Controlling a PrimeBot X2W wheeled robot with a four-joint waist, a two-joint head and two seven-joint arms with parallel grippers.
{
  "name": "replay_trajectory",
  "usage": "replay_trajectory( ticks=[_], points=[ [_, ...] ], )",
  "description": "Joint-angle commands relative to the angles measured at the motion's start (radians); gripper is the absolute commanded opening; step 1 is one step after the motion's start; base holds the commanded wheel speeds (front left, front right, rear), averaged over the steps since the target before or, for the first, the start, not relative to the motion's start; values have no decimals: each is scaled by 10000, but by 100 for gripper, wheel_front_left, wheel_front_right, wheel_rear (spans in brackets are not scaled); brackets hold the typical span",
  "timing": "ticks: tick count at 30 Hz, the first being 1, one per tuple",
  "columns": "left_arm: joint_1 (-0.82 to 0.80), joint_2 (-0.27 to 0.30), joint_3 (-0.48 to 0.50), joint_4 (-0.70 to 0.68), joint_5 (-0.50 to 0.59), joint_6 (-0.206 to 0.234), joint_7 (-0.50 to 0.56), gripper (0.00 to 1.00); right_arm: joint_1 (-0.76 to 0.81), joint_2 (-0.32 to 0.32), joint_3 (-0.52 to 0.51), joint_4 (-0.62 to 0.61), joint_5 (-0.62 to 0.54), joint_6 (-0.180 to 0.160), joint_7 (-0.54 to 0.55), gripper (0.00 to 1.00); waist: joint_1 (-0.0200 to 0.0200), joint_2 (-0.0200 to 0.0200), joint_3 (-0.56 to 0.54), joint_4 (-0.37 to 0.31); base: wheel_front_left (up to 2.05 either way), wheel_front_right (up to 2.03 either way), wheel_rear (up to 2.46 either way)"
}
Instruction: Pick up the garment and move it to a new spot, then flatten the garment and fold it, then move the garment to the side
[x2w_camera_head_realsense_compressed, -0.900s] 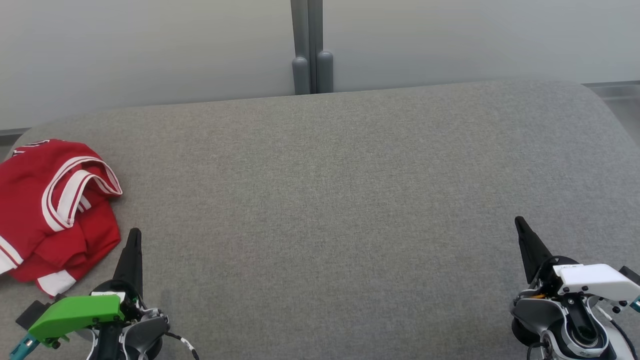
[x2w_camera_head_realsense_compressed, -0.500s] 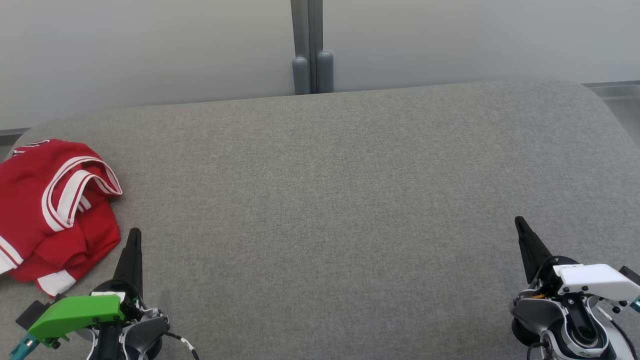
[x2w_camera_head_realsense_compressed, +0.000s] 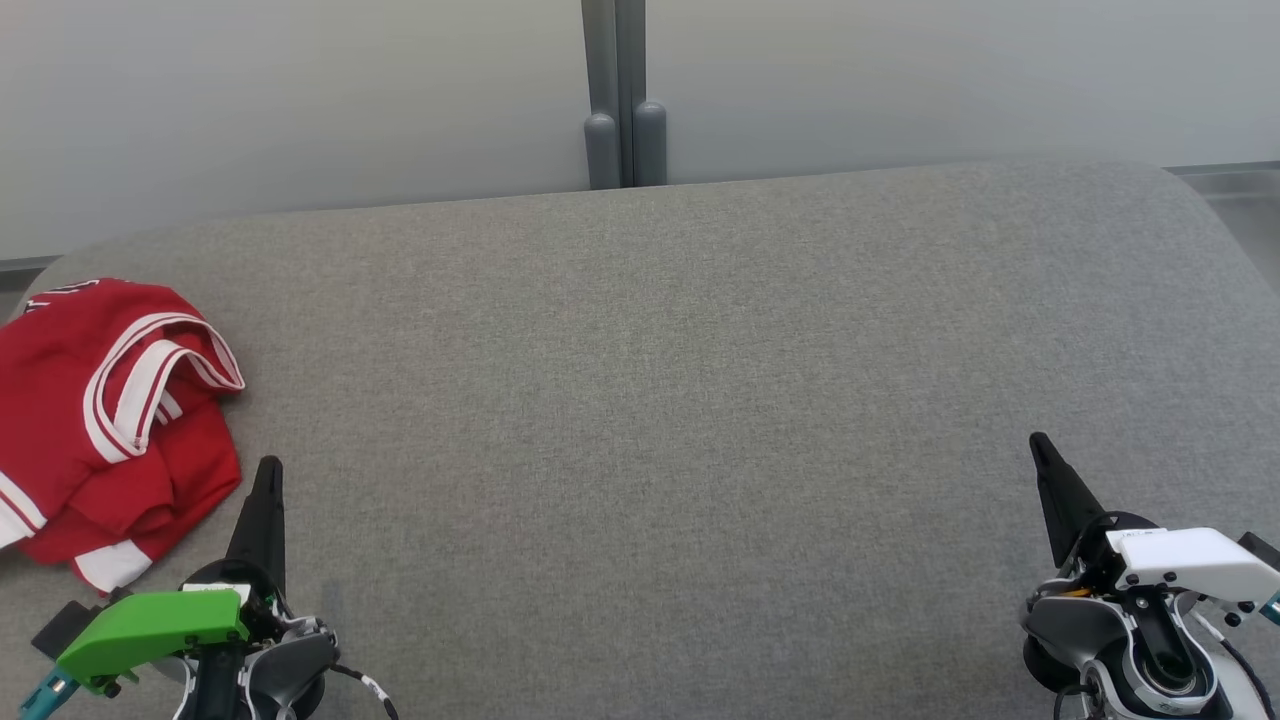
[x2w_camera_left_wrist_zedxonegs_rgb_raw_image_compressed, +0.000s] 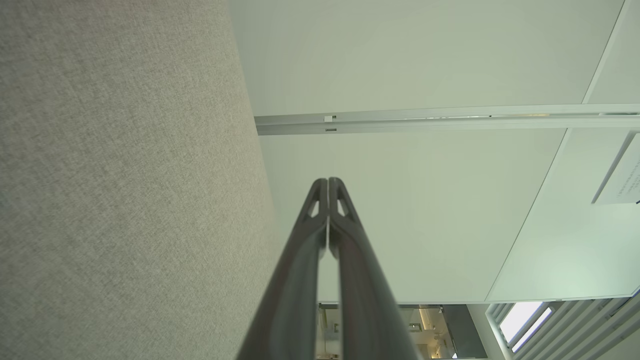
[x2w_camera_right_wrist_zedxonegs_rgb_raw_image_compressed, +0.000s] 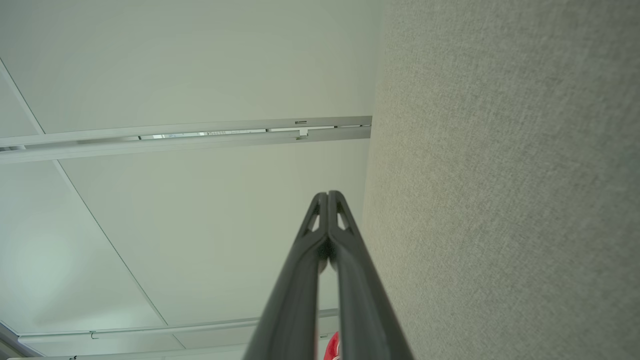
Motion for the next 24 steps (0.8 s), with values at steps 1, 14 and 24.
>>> replay_trajectory(
  ticks=[1,14,24],
  points=[
    [-163,71,33,-32,-12,-38,40,0,-87,-42,-26,-30,51,4,30,0,0,0,0,0,0,0,0],
    [-164,71,33,-33,-12,-38,40,0,-87,-42,-26,-30,51,4,30,0,0,0,0,0,0,0,0],
    [-164,71,33,-33,-13,-38,40,0,-87,-42,-25,-29,51,4,30,0,0,0,0,0,0,0,0]
  ],
)
